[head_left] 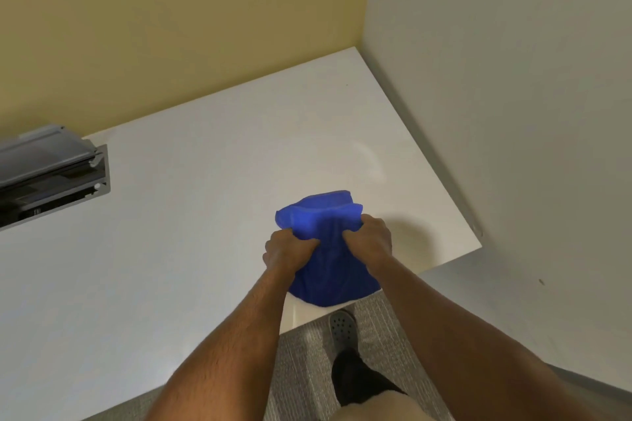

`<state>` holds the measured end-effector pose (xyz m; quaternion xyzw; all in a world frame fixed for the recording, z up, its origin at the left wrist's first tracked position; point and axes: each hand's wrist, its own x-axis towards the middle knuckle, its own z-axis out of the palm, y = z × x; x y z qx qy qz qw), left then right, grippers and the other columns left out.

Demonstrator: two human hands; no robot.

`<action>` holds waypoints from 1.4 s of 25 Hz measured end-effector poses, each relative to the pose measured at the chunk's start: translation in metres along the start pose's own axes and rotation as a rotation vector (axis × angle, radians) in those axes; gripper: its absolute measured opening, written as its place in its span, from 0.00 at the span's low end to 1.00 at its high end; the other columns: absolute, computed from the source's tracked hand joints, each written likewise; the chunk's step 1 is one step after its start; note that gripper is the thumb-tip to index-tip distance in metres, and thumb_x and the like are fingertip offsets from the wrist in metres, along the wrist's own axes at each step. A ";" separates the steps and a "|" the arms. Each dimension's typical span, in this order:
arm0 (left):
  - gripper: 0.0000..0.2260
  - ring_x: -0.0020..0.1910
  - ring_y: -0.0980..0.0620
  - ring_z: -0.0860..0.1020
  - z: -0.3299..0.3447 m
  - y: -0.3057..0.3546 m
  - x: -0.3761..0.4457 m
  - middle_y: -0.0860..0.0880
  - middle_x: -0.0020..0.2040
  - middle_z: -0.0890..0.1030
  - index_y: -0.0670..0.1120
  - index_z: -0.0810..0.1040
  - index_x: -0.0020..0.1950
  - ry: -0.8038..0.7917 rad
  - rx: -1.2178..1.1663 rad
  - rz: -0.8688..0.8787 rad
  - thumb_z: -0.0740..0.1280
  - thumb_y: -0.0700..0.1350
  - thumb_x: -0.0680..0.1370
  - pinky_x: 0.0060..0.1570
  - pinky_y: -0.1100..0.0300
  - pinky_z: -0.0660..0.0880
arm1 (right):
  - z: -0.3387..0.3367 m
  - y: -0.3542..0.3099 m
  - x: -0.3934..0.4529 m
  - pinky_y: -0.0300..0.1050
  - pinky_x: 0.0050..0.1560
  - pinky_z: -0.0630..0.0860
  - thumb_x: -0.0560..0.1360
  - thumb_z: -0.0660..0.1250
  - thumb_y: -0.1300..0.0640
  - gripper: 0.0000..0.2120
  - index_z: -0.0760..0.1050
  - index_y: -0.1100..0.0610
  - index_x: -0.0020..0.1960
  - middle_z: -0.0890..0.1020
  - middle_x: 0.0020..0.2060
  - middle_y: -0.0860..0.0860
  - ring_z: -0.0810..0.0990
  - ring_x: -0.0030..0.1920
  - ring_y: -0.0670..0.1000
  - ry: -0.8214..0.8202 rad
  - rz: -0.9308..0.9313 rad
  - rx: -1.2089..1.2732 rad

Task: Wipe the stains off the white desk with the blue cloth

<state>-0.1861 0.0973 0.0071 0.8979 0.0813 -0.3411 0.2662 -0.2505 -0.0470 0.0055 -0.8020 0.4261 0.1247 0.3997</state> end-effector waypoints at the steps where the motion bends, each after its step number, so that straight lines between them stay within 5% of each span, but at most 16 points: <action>1: 0.19 0.52 0.44 0.79 -0.001 0.000 0.000 0.44 0.53 0.80 0.45 0.75 0.58 0.002 -0.007 0.014 0.70 0.55 0.74 0.56 0.46 0.78 | -0.001 0.000 0.000 0.48 0.48 0.75 0.72 0.64 0.54 0.16 0.72 0.56 0.59 0.78 0.54 0.55 0.76 0.51 0.56 -0.001 -0.033 0.016; 4: 0.05 0.48 0.45 0.79 -0.011 0.004 -0.004 0.44 0.51 0.81 0.52 0.72 0.46 -0.023 -0.171 0.084 0.68 0.49 0.76 0.50 0.47 0.80 | -0.008 -0.002 0.002 0.43 0.44 0.70 0.76 0.63 0.55 0.14 0.69 0.55 0.60 0.78 0.52 0.52 0.76 0.48 0.53 -0.048 -0.126 0.140; 7: 0.16 0.45 0.52 0.79 -0.036 0.008 -0.010 0.48 0.51 0.80 0.52 0.71 0.51 -0.030 -0.504 0.072 0.76 0.50 0.71 0.36 0.59 0.76 | -0.027 -0.009 0.009 0.35 0.37 0.69 0.75 0.67 0.55 0.22 0.63 0.53 0.66 0.75 0.49 0.47 0.78 0.49 0.54 -0.010 -0.250 0.245; 10: 0.26 0.48 0.50 0.80 -0.066 0.021 -0.008 0.51 0.51 0.79 0.54 0.65 0.61 0.011 -0.619 0.131 0.77 0.48 0.71 0.41 0.52 0.80 | -0.058 -0.033 0.026 0.35 0.37 0.70 0.73 0.68 0.58 0.31 0.58 0.45 0.71 0.75 0.47 0.44 0.77 0.41 0.50 0.086 -0.383 0.331; 14: 0.10 0.37 0.48 0.76 -0.098 0.075 0.016 0.51 0.48 0.81 0.56 0.77 0.48 0.105 -0.417 0.394 0.69 0.40 0.76 0.42 0.50 0.78 | -0.097 -0.079 0.070 0.25 0.34 0.68 0.71 0.65 0.65 0.15 0.70 0.50 0.54 0.76 0.39 0.42 0.75 0.34 0.41 0.183 -0.551 0.352; 17: 0.13 0.47 0.52 0.76 -0.112 0.121 0.046 0.52 0.62 0.77 0.52 0.80 0.59 0.112 -0.281 0.526 0.68 0.40 0.77 0.55 0.53 0.77 | -0.122 -0.117 0.115 0.26 0.43 0.69 0.73 0.67 0.64 0.08 0.77 0.53 0.48 0.80 0.43 0.46 0.76 0.39 0.41 0.165 -0.560 0.322; 20: 0.21 0.63 0.51 0.73 -0.116 0.159 0.086 0.50 0.69 0.72 0.47 0.75 0.69 0.157 -0.138 0.567 0.70 0.43 0.75 0.61 0.62 0.68 | -0.142 -0.152 0.166 0.40 0.50 0.74 0.70 0.69 0.61 0.19 0.75 0.48 0.59 0.78 0.56 0.47 0.77 0.50 0.48 0.015 -0.470 0.249; 25: 0.27 0.67 0.44 0.73 -0.106 0.198 0.163 0.44 0.71 0.71 0.42 0.70 0.72 0.230 -0.093 0.506 0.71 0.44 0.74 0.56 0.65 0.65 | -0.139 -0.195 0.248 0.46 0.59 0.72 0.69 0.66 0.64 0.36 0.61 0.49 0.74 0.70 0.70 0.53 0.72 0.65 0.57 -0.049 -0.576 -0.070; 28: 0.32 0.71 0.39 0.68 -0.092 0.187 0.189 0.40 0.76 0.62 0.42 0.63 0.76 0.143 0.182 0.535 0.70 0.50 0.76 0.62 0.60 0.67 | -0.112 -0.186 0.276 0.52 0.68 0.66 0.73 0.68 0.55 0.38 0.51 0.52 0.77 0.63 0.74 0.58 0.65 0.71 0.61 -0.018 -0.527 -0.301; 31: 0.33 0.78 0.39 0.52 -0.078 0.165 0.201 0.43 0.81 0.44 0.51 0.49 0.81 0.168 0.603 0.450 0.55 0.63 0.80 0.74 0.45 0.58 | -0.078 -0.161 0.277 0.55 0.74 0.59 0.78 0.58 0.44 0.34 0.49 0.54 0.78 0.55 0.77 0.57 0.56 0.75 0.59 0.058 -0.557 -0.595; 35: 0.31 0.79 0.40 0.49 -0.090 0.164 0.190 0.43 0.81 0.46 0.48 0.49 0.81 0.150 0.586 0.473 0.49 0.61 0.82 0.76 0.44 0.53 | -0.066 -0.156 0.257 0.54 0.76 0.49 0.81 0.47 0.41 0.31 0.48 0.57 0.77 0.53 0.78 0.54 0.49 0.78 0.55 0.124 -0.627 -0.620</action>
